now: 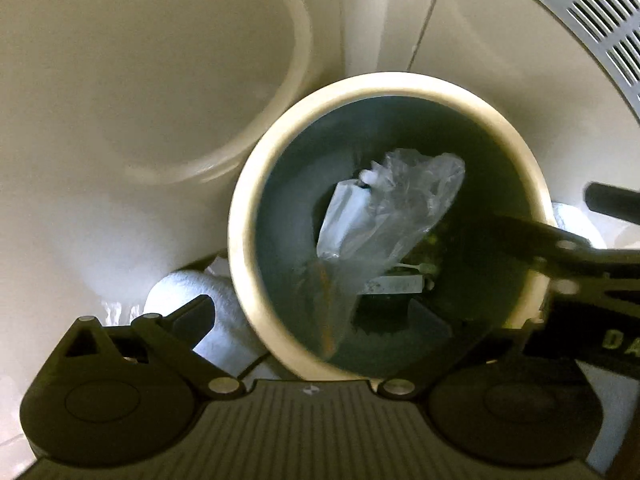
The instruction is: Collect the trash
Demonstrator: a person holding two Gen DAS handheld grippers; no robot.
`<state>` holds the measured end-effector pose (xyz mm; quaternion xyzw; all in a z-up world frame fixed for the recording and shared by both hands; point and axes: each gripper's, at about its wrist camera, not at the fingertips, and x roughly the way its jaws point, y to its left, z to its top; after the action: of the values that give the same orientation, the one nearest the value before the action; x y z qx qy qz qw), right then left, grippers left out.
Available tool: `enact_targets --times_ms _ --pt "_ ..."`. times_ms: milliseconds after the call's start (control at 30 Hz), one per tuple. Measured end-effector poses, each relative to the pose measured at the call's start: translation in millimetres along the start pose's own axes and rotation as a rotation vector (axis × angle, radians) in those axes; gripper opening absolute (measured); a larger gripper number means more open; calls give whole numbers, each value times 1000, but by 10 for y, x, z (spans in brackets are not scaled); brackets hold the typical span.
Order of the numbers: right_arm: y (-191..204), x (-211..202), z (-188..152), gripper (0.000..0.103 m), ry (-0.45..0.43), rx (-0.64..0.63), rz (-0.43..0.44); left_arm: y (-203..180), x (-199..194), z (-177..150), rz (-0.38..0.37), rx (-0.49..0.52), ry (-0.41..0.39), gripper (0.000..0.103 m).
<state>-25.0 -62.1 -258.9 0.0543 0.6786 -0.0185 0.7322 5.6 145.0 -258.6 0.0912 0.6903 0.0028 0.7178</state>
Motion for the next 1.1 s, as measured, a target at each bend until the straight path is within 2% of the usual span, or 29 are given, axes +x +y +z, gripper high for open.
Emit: enact_targets --times_ms 167,300,400,500,600,700,933,1100 --pt "10 -258 -67 90 -27 -1 18 233 -300 -213 1 -47 -27 103" --pt "60 -589 -226 90 -63 -28 66 403 -658 -512 15 -81 -84 103" --pt "140 -856 -327 90 -126 -100 84 448 -917 -738 34 -82 -143 103" --pt "198 -1150 -449 91 -192 -156 98 409 -1134 -931 54 -61 -205 103" --pt "243 -1366 -573 92 -247 -187 102 378 -1275 -1055 40 -34 -235 103" --pt "256 -1532 -668 93 -293 -197 93 270 -1380 -1131 60 -1 -269 103" --pt "260 -1682 -803 93 -318 -193 87 56 -1527 -1311 101 62 -334 103" --pt "299 -1809 -868 93 -343 -193 88 9 -1528 -1391 126 68 -362 103"
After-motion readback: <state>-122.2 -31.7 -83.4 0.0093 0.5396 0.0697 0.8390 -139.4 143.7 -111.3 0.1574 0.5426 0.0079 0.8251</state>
